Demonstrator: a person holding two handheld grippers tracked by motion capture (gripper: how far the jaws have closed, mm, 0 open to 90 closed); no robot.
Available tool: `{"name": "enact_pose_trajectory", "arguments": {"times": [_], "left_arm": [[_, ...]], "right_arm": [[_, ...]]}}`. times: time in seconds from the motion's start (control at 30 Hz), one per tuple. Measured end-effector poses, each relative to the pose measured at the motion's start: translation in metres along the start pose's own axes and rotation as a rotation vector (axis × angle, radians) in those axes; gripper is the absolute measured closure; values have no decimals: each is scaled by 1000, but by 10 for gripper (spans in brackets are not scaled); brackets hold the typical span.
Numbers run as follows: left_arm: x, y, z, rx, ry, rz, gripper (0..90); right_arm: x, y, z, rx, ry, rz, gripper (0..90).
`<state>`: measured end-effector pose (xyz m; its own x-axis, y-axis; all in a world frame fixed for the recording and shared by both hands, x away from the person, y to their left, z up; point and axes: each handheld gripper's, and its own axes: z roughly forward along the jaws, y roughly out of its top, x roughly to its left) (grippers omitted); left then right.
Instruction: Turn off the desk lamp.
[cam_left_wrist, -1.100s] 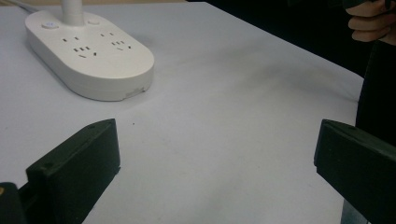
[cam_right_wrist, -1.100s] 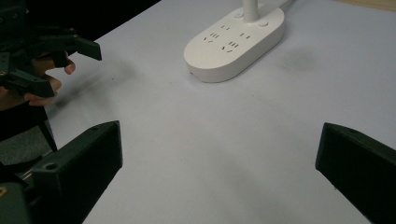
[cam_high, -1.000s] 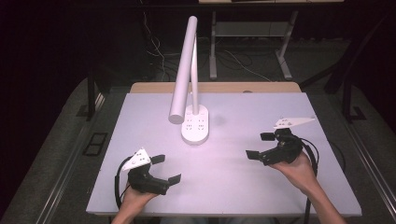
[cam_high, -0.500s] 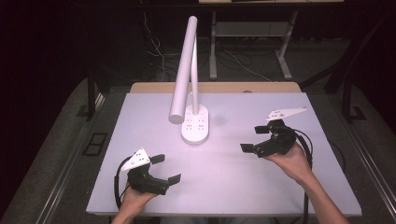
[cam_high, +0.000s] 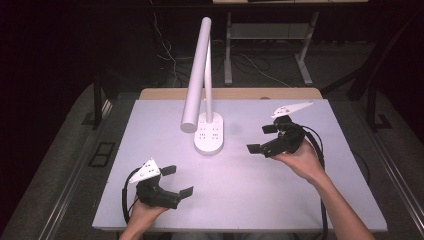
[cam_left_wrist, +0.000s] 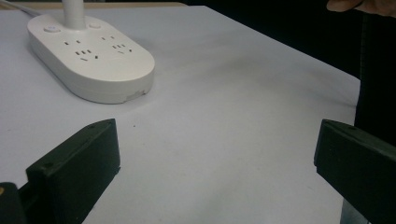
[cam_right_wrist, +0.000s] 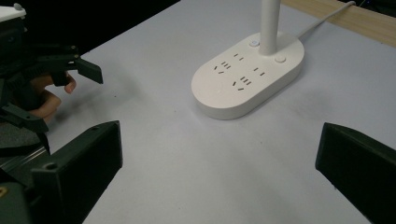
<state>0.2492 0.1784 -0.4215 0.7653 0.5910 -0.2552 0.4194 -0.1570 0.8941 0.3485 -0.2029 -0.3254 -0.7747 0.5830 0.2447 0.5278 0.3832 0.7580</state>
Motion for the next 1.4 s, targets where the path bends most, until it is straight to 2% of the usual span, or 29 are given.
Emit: {"name": "enact_pose_trajectory", "arguments": {"times": [0.4, 0.83, 0.9, 1.07, 1.4], "left_arm": [[-1, 0, 1, 5, -3, 5, 0], [0, 0, 1, 2, -3, 3, 0], [0, 0, 1, 4, -4, 4, 0], [-1, 0, 0, 2, -2, 4, 0], [-2, -1, 2, 15, -10, 15, 0]], "right_arm": [[-5, 20, 27, 43, -3, -6, 5], [-9, 36, 47, 47, -7, -13, 6], [-11, 39, 51, 58, -21, -10, 5], [-15, 48, 58, 51, -24, 13, 5], [-25, 63, 72, 52, -30, 26, 5]]}}
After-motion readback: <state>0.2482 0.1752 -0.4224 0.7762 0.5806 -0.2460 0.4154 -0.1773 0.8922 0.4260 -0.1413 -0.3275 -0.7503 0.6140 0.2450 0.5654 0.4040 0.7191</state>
